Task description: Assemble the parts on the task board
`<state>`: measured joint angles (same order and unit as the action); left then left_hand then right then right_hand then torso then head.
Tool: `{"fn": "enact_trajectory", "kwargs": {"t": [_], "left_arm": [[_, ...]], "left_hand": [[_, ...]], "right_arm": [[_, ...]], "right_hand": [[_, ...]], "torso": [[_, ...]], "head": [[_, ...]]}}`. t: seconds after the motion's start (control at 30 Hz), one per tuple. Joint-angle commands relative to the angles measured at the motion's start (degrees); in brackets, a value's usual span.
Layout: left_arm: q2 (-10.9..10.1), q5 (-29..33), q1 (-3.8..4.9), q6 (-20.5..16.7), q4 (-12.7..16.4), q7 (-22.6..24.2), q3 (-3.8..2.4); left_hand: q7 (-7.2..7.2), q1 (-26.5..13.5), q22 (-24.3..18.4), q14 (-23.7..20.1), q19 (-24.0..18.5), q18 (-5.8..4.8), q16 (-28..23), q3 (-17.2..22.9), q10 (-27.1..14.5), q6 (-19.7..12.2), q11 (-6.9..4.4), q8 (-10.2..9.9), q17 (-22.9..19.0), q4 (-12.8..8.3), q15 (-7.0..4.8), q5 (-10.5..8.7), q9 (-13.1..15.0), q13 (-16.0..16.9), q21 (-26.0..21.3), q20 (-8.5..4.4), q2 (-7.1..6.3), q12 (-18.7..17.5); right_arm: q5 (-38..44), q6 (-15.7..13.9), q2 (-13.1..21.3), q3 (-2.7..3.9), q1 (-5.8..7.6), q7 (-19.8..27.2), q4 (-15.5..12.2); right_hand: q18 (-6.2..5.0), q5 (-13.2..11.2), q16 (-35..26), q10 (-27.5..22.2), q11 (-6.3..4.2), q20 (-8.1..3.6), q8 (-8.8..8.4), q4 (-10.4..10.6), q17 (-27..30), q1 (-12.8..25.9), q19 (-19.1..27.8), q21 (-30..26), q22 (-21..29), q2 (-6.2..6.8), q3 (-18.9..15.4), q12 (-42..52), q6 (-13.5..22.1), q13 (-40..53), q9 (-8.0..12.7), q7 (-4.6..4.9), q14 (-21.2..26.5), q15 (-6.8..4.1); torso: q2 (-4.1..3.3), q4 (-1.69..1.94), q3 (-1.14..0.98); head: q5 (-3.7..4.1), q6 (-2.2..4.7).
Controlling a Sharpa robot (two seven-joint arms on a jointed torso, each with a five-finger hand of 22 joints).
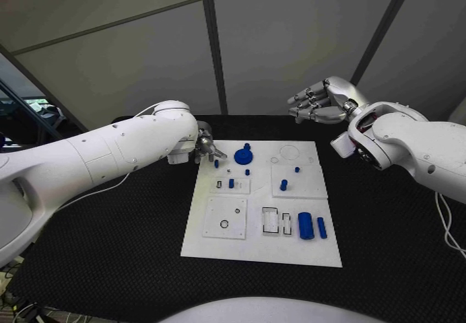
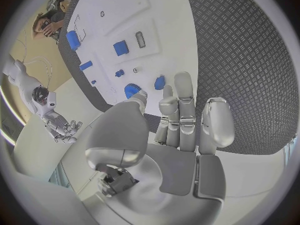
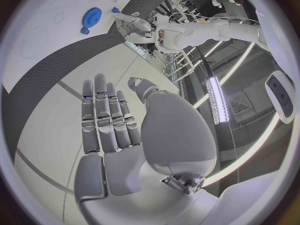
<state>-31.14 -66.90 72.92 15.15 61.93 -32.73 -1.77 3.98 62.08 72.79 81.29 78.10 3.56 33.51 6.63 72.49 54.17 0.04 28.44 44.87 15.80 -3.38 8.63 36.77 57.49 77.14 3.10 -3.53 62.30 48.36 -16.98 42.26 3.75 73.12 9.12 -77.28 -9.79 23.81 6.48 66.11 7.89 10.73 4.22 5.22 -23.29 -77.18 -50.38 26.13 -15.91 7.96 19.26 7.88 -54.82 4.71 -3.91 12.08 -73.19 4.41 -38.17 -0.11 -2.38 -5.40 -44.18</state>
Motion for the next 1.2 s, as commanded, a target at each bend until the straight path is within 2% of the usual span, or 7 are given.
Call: {"fn": "enact_trajectory", "kwargs": {"t": [0.03,0.73,1.03,1.2], "left_arm": [[0.2,-0.5,-0.01,1.4,-0.3,0.9,0.06],[1.0,-0.5,-0.18,1.7,-0.9,1.0,0.15],[1.1,-0.5,-0.24,2.2,-1.1,1.2,0.15],[1.2,-0.5,-0.25,2.4,-1.1,1.1,0.15]], "left_hand": [[-0.18,0.7,0.1,-0.1,0.2,0.8,0.0,-0.3,-0.1,0.5,-0.12,-0.1,0.1,-0.1,0.24,0.18,-0.1,0.1,-0.1,0.26,0.11,0.3],[-0.39,5.0,0.3,-0.1,0.2,0.8,0.1,0.0,-0.1,0.8,-0.32,0.0,0.1,-1.4,0.1,0.17,-0.6,-0.3,-0.3,0.12,1.75,0.2],[-0.47,7.0,0.3,-0.1,0.2,0.81,0.0,0.5,-0.2,0.7,-0.39,-0.1,0.1,-2.4,0.06,0.15,-0.8,-0.4,-0.4,0.08,1.96,0.1],[-0.48,7.2,0.4,-0.1,0.3,0.8,0.0,0.5,-0.2,0.7,-0.4,0.0,0.1,-2.5,0.06,0.15,-0.8,-0.4,-0.4,0.08,2.02,0.1]], "right_arm": [[-0.2,0.4,0.0,0.03,0.13,0.3,0.0],[-0.2,0.5,-0.2,0.03,0.12,0.4,0.4],[-0.2,0.5,-0.2,0.03,0.12,0.4,0.4],[-0.2,0.5,-0.2,0.03,0.12,0.4,0.4]], "right_hand": [[-0.59,0.4,-0.2,-0.4,-0.01,0.36,-0.05,0.3,0.1,0.4,0.1,-0.3,0.0,-0.13,0.0,-0.1,0.1,-0.1,-0.1,0.02,0.2,-0.02],[-0.65,0.6,-0.3,-0.3,-0.13,0.35,0.1,0.1,0.1,0.0,0.0,-0.4,0.2,-0.28,0.2,0.1,-0.1,-0.2,-0.1,-0.09,0.1,-0.12],[-0.68,0.6,-0.4,-0.3,-0.2,0.29,0.15,-0.3,0.1,-0.6,-0.2,-0.6,0.2,-0.17,0.4,0.1,-0.2,-0.3,-0.1,-0.13,0.1,-0.2],[-0.68,0.6,-0.4,-0.3,-0.2,0.29,0.15,-0.3,0.1,-0.6,-0.2,-0.6,0.2,-0.17,0.4,0.1,-0.2,-0.3,-0.1,-0.13,0.1,-0.2]], "torso": [[0.01,-0.04,0.03],[0.05,0.0,-0.02],[0.02,-0.09,-0.01],[0.07,0.01,0.01]], "head": [[-0.03,-0.16],[0.02,-0.37],[0.07,-0.38],[0.18,-0.45]]}}
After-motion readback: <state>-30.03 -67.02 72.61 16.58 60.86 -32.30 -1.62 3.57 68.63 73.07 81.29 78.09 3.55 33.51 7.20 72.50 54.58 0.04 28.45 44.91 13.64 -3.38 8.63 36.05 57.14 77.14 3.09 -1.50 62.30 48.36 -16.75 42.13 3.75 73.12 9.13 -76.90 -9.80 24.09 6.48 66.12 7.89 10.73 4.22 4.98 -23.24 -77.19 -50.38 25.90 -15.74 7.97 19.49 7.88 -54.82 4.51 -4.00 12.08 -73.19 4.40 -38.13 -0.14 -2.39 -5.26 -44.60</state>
